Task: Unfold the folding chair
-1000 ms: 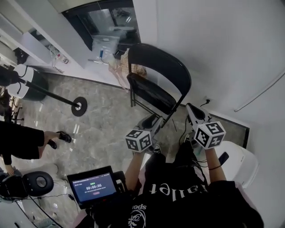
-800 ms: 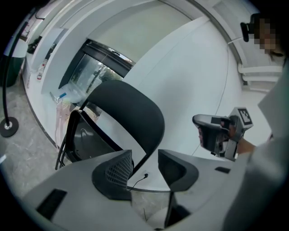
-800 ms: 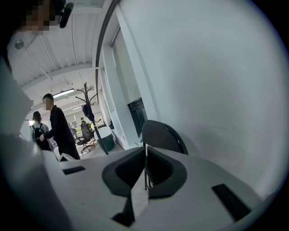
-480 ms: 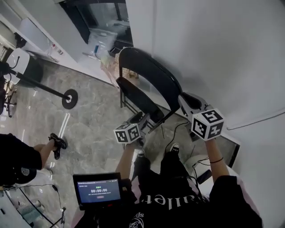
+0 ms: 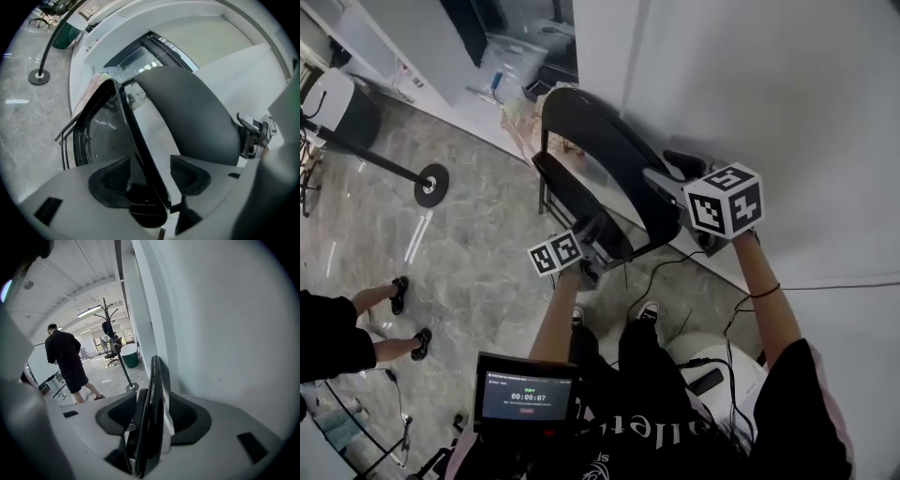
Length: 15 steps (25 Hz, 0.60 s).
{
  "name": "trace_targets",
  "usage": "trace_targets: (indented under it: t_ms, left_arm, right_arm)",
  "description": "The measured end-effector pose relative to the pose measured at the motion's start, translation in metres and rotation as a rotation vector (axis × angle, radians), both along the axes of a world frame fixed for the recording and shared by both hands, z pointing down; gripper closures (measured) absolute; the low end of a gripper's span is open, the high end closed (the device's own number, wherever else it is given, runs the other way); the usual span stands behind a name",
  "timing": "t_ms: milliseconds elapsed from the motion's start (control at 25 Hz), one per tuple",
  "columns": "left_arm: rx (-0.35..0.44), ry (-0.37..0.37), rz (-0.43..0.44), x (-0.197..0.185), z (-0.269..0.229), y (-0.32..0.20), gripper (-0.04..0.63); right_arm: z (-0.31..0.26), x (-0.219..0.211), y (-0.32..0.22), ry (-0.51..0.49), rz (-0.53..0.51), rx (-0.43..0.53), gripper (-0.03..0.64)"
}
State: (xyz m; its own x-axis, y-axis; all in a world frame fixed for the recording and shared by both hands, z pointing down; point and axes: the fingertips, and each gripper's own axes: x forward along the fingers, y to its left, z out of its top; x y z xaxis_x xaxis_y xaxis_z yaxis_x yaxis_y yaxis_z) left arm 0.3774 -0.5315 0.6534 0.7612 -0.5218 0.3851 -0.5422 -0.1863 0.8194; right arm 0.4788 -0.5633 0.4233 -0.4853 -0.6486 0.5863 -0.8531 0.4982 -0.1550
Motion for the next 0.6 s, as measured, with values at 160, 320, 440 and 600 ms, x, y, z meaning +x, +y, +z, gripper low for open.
trace_targets:
  t_ms: [160, 320, 440, 600]
  left_arm:
    - [-0.033, -0.001, -0.004, 0.008, 0.017, -0.015, 0.345]
    - [-0.073, 0.012, -0.003, 0.02, 0.029, -0.023, 0.346]
    - [-0.087, 0.005, -0.005, 0.02, 0.035, -0.027, 0.35]
    - [-0.088, 0.031, 0.001, 0.022, 0.036, -0.028, 0.348]
  right_arm:
    - [0.011, -0.012, -0.027, 0.059, -0.042, -0.034, 0.414]
    - [0.026, -0.02, -0.043, 0.054, -0.049, -0.088, 0.416]
    - [0.038, -0.029, -0.047, 0.046, -0.063, -0.128, 0.416]
    - [0.049, -0.033, -0.045, 0.064, -0.085, -0.195, 0.495]
